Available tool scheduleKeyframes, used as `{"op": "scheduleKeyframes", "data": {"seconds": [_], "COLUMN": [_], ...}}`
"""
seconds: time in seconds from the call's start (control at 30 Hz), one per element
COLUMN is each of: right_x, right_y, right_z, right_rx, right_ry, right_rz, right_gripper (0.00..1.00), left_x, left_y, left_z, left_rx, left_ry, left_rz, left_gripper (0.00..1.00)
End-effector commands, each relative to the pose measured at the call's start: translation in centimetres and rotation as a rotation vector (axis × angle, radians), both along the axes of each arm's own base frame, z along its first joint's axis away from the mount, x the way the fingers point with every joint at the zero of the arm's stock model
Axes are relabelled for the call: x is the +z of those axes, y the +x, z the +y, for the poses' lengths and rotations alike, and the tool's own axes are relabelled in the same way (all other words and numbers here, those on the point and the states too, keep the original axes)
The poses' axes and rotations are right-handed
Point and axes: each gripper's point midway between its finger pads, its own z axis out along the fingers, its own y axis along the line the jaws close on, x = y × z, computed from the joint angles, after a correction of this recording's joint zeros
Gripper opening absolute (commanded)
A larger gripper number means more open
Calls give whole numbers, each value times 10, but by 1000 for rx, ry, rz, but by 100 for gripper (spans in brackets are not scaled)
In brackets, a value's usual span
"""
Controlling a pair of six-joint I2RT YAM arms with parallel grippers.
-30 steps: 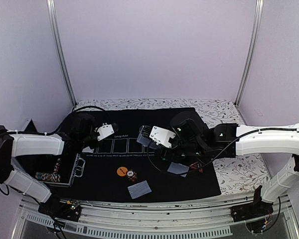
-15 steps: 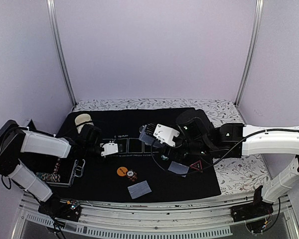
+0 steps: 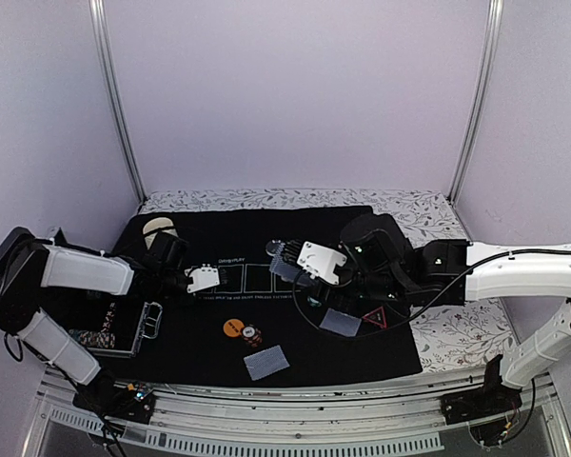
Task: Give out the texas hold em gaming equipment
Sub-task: Flop the poker card into the community card area.
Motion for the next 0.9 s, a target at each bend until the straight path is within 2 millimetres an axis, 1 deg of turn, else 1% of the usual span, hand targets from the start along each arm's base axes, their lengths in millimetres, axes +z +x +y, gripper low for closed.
{"op": "scheduleKeyframes", "data": {"seconds": [0.0,0.2,0.3,0.47,0.7,0.87], "right_x": [18,16,16,16,16,18], "right_y": [3,3,3,3,3,3], "right_z": [-6,-8,-8,-8,-7,-7], "right_rx": [-24,-30,-29,-31,-29,-28], "right_ry": [54,53,54,57,56,61], "right_rz": [-27,-25,-23,-23,-23,-25], "right_gripper": [52,52,52,52,52,52], "left_x": [12,5,0,-8,-21,-30], "left_y": [33,37,32,19,9,8], "left_z": [18,8,0,-10,-11,-4], "left_rx": [117,95,69,15,-8,7], "left_ry": [9,-25,-49,-72,-53,-7], "left_rz": [-81,-61,-22,32,78,90], "left_gripper": [0,0,0,0,0,0]}}
